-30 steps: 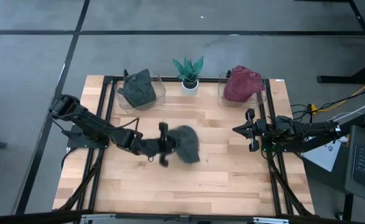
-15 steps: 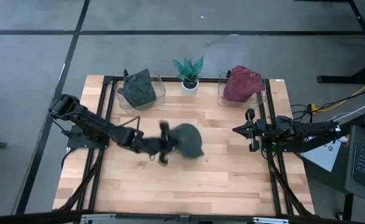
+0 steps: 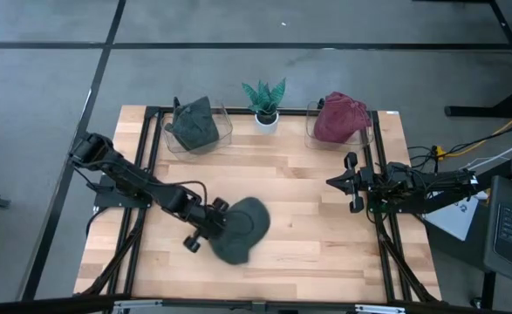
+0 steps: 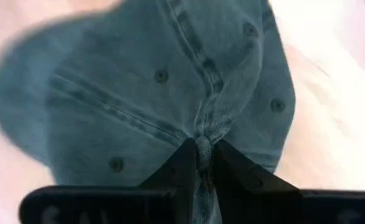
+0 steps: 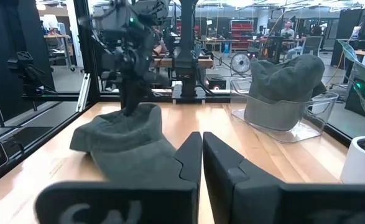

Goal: Pick & Place hat
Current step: Put the black cap into the left transparent bin

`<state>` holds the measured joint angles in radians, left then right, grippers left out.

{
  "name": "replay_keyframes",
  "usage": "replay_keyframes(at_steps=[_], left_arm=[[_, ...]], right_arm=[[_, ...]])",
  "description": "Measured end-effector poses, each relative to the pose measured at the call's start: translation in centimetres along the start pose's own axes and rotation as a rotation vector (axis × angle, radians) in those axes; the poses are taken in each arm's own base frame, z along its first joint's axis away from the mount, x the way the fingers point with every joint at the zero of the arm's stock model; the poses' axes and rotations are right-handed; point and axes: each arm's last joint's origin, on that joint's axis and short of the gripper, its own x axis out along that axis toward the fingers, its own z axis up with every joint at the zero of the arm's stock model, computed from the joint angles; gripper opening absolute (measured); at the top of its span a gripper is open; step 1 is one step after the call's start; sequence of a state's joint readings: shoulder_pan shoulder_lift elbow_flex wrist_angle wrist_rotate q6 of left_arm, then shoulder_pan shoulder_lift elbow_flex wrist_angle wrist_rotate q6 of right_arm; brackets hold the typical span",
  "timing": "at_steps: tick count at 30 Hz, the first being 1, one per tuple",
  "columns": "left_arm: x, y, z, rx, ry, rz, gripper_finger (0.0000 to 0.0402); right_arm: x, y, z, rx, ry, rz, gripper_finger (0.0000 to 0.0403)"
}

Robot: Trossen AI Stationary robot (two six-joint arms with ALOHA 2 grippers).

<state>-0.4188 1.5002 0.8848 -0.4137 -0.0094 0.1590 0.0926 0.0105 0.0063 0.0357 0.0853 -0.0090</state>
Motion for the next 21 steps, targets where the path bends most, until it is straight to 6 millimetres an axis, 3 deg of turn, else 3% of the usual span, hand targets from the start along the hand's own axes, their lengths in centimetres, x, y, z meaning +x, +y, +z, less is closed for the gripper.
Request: replay_keyframes(at_steps=[5, 12, 17, 21], left_arm=[[-0.3, -0.7, -1.5, -0.100, 0.154, -0.072, 0.0040], [-2.9, -0.6, -1.5, -0.084, 0.118, 0.129, 0.0061], [-4.3, -0.4, -1.4, -0.112, 0.078, 0.284, 0.0106], [-4.8, -0.1, -1.4, -0.303, 0.031, 0.324, 0.0153]], right_arm=[[0.0, 0.0, 0.0, 0.000, 0.000, 0.000, 0.0016], [0.0, 0.0, 0.0, 0.000, 0.000, 0.000, 0.0016], [0.0, 0.0, 0.0, 0.000, 0.001, 0.000, 0.0016], [0.0, 0.0, 0.0, 0.000, 0.001, 0.000, 0.0016]])
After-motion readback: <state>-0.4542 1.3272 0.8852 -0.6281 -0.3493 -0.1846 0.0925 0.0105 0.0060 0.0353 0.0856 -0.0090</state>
